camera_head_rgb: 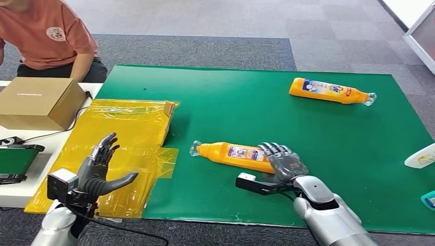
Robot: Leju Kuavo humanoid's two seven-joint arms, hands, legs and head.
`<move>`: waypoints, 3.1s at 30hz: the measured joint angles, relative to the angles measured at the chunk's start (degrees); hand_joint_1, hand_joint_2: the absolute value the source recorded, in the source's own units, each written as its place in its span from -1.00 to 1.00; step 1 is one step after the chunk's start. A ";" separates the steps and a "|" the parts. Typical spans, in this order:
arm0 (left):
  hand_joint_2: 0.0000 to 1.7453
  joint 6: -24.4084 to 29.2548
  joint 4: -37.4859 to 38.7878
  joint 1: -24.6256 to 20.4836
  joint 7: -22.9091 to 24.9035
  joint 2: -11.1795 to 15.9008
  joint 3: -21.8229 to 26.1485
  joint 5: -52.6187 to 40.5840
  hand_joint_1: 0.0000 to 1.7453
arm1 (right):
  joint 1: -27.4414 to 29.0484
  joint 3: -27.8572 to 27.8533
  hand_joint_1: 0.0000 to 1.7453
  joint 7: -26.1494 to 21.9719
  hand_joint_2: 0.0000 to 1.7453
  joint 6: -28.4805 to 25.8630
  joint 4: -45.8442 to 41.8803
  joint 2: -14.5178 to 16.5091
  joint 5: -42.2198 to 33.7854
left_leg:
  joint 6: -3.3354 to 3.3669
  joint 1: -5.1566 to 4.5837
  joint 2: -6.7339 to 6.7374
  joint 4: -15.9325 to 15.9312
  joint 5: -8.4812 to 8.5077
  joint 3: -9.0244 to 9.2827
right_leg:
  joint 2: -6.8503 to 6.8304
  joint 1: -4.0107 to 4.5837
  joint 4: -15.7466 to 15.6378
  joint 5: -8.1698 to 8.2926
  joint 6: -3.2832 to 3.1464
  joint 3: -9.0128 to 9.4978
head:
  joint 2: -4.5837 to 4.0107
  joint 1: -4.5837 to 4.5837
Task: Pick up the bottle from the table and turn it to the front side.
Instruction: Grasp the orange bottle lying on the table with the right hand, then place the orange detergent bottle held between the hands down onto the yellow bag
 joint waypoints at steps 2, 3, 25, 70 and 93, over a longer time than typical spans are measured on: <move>1.00 0.05 -0.16 0.02 0.14 0.01 0.02 0.25 -1.00 | -0.15 0.11 1.00 -0.14 1.00 -0.14 0.25 0.00 -0.98 | -0.02 0.00 0.00 0.00 0.03 0.00 | 0.00 0.00 0.00 0.04 0.00 0.01 | 0.00 0.00; 1.00 0.09 -0.20 0.03 0.18 0.01 0.05 0.35 -1.00 | -0.17 0.10 1.00 -0.25 1.00 -0.21 0.28 -0.01 -1.69 | -0.02 0.00 0.00 0.00 0.03 0.00 | 0.00 0.00 0.00 0.05 0.00 0.01 | 0.00 0.00; 1.00 -2.34 -4.44 2.44 5.62 -2.22 1.82 12.46 -1.00 | 12.66 -10.14 1.00 -15.65 1.00 18.66 -20.58 3.23 -50.44 | -0.01 -0.01 -0.03 0.00 0.00 -0.11 | -0.02 0.00 0.00 -0.01 -0.02 -0.08 | 0.00 0.00; 1.00 9.71 -1.16 -11.72 16.21 3.02 -27.59 5.57 1.00 | 6.51 6.29 -1.00 -14.61 1.00 1.30 -14.95 7.13 -38.65 | -0.01 -0.02 -0.02 0.00 0.08 -0.14 | 0.00 -0.01 0.01 0.06 0.02 -0.14 | 0.00 0.00; 1.00 43.10 2.32 -10.12 41.73 6.04 -26.41 -80.92 1.00 | 10.65 -7.30 -1.00 -12.84 1.00 4.99 -34.26 6.61 -46.20 | -0.04 -0.01 -0.01 0.00 0.14 -0.17 | 0.01 0.00 0.02 0.15 -0.03 -0.19 | 0.00 0.00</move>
